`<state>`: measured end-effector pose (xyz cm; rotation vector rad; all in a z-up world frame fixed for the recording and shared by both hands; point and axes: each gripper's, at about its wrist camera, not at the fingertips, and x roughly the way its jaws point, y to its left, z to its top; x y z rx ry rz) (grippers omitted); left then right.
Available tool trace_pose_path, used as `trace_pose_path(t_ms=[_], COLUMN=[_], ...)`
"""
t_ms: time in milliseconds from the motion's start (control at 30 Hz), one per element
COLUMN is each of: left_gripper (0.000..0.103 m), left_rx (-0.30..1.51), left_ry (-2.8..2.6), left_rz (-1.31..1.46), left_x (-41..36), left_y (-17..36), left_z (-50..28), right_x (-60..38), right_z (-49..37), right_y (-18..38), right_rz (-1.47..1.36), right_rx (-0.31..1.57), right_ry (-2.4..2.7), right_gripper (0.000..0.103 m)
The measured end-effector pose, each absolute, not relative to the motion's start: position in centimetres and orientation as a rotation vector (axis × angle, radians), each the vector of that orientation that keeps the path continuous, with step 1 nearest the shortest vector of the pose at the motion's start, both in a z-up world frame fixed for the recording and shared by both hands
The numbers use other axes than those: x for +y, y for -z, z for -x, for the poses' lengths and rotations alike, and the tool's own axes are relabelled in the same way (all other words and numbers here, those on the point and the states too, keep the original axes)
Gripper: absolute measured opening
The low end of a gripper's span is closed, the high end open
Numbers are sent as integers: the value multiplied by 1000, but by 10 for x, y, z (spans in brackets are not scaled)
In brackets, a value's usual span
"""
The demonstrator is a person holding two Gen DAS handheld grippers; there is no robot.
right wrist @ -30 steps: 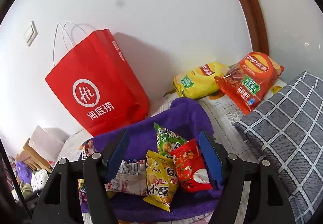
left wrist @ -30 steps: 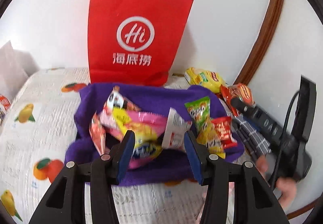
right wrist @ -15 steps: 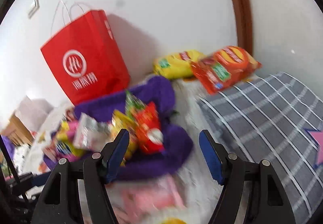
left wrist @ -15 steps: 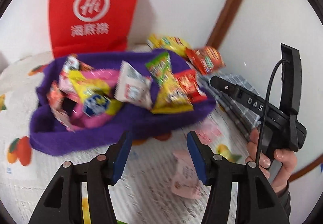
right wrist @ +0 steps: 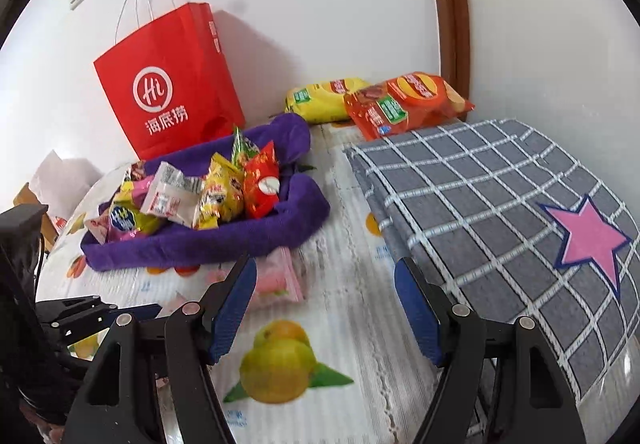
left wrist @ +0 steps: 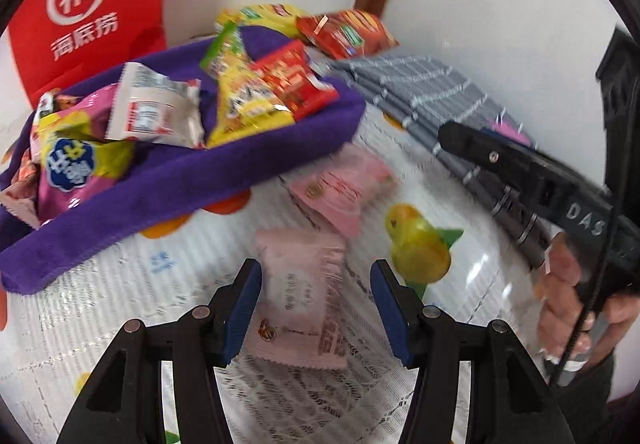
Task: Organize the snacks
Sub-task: 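Grasp a pink candy packet with the left tool while the right tool approaches another, then grasp the pink peach-flavour packet with the right tool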
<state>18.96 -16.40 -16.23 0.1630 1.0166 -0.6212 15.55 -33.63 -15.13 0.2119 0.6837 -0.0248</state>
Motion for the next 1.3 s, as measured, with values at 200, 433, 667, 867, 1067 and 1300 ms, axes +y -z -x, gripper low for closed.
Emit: trace_pose_path(t_ms=[200, 433, 667, 867, 1067, 1300], left_gripper=[40, 33, 34, 34, 34, 34], left_rx=[951, 937, 986, 1024, 1023, 1043], left_ry=[544, 412, 340, 324, 321, 323], left_rz=[-328, -283, -139, -64, -40, -27], left_x=[-181, -151, -113, -102, -102, -102], left_y=[170, 160, 157, 161, 158, 160], left_z=[-174, -191, -216, -225, -227, -227], right_x=[-338, -329, -299, -279, -260, -248], right_z=[-154, -157, -172, -194, -205, -213], right_y=[163, 168, 172, 194, 196, 198], right_rz=[-241, -237, -173, -141, -52, -4], right_rx=[712, 733, 764, 861, 886, 894], right_ry=[39, 23, -41, -72, -58, -40], right_gripper=[72, 72, 72, 72, 80, 72])
